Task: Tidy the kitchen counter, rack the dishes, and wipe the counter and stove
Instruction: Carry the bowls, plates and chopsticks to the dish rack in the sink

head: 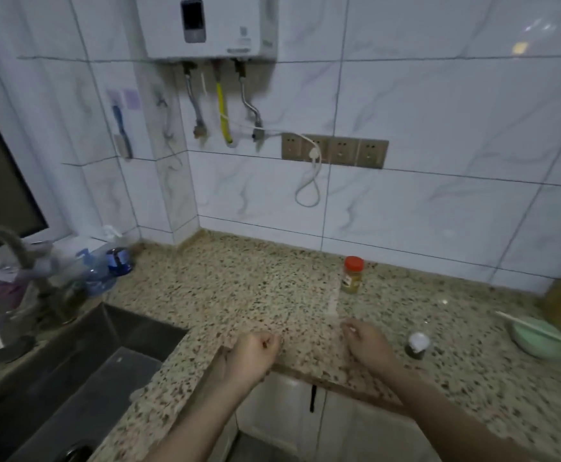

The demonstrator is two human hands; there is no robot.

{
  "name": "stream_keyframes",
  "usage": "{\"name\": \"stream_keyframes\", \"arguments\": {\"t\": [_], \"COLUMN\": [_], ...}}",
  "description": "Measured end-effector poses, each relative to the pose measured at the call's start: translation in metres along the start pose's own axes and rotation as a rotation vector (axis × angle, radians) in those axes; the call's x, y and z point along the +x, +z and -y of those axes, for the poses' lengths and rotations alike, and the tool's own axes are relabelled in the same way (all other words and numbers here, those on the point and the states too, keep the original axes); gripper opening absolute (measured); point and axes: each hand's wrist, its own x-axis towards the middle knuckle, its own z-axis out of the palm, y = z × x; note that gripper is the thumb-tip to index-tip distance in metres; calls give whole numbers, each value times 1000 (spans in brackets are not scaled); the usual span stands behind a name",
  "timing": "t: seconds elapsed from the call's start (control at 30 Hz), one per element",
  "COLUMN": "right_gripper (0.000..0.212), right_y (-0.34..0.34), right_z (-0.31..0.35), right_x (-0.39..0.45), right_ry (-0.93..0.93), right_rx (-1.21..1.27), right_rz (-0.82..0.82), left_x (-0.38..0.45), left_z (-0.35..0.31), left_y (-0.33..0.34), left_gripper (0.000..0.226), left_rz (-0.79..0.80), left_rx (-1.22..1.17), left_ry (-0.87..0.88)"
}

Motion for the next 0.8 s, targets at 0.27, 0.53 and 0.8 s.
{"name": "stream_keyframes", "arguments": {"t": [0.27, 0.53, 0.8], "right_gripper": [31, 31, 28], "right_y": [-105, -203, -244], "right_z": [-131, -258, -345], "right_x": [14, 7, 10], "right_ry": [85, 223, 364], "right_rx": [9, -11, -70], "right_rz": [-13, -74, -193], "left_x": [45, 74, 91], "left_z": [-109, -200, -257], "left_y": [133, 252, 345], "left_gripper": [26, 36, 44], "left_rz": [130, 291, 453], "left_rx": [80, 77, 71], "left_ry": [120, 236, 241]}}
